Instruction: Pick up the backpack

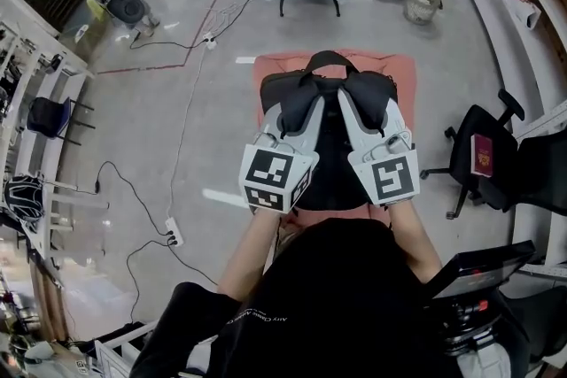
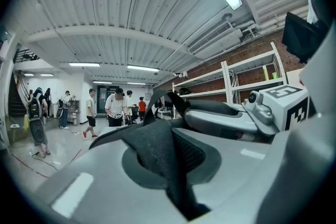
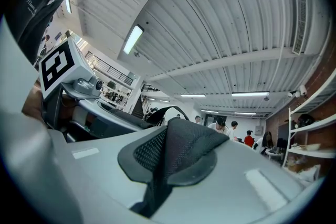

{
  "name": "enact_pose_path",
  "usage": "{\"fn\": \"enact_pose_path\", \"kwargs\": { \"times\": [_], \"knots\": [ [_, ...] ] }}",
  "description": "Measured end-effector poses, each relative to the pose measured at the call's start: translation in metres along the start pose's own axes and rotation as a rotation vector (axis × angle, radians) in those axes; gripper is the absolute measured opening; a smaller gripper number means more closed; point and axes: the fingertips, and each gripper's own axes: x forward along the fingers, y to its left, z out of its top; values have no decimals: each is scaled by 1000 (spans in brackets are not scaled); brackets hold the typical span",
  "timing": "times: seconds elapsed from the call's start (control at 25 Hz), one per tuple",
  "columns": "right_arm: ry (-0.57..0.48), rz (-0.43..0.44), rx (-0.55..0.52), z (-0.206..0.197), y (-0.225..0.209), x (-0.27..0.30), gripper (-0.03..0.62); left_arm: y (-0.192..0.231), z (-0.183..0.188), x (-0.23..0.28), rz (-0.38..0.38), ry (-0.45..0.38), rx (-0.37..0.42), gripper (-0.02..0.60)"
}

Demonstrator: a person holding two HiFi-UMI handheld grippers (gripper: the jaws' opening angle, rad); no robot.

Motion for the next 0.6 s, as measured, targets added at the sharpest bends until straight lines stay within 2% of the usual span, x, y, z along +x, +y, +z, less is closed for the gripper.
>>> {"fn": "enact_pose_path", "kwargs": {
  "times": [0.6],
  "knots": [
    [2, -5, -1, -7, 5, 5, 29, 5, -8, -1, 5, 11, -15, 25]
  ]
}}
